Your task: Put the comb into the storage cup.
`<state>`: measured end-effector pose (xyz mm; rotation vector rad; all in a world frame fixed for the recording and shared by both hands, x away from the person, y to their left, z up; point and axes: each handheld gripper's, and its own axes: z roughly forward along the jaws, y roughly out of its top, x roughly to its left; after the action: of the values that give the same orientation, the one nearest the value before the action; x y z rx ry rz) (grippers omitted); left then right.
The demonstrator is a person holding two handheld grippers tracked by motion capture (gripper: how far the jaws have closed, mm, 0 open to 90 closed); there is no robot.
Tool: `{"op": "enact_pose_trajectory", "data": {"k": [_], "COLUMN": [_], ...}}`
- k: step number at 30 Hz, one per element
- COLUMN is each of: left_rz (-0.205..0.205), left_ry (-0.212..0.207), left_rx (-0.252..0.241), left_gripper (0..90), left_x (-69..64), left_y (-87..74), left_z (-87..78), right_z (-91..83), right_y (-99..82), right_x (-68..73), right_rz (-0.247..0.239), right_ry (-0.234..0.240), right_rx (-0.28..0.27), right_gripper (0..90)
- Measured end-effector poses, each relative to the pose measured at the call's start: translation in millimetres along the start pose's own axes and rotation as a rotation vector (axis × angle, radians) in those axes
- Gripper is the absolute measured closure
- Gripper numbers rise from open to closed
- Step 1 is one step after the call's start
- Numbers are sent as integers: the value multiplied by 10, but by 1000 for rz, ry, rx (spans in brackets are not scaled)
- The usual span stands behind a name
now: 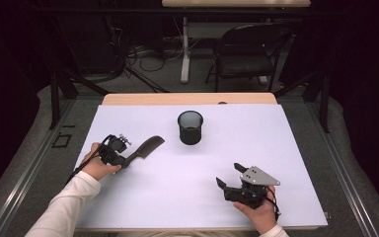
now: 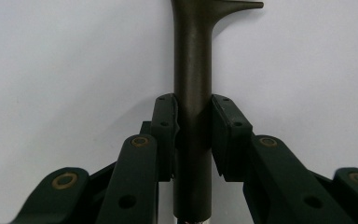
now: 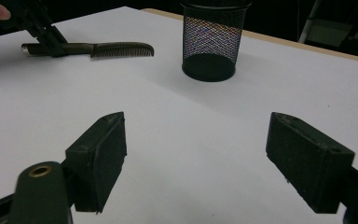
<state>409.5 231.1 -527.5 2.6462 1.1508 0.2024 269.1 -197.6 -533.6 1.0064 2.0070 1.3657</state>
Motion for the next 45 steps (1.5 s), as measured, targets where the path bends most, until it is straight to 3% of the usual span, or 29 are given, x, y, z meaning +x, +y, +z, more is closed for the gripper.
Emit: {"op": "enact_pose_trajectory", "data": {"k": [14,27,45], "left_rz": [-28,-46,-84], "left_ry": [-26,-16,12], "left_rx": [-30,-82,-261], "left_gripper": [723,723,723], "left_x": [22,36,-73], "left_y": [-8,-29,-51], "left_z": [-66,-168,-393], "right_z": [7,10,18], "right_y": [-3,-4,-8], "right_x": [-2,3,-1], "right_rz": [-1,-3,-6], "right_ry": [0,1,-3], "right_rx": [-2,-2,13], "right_gripper": [200,201,220]}}
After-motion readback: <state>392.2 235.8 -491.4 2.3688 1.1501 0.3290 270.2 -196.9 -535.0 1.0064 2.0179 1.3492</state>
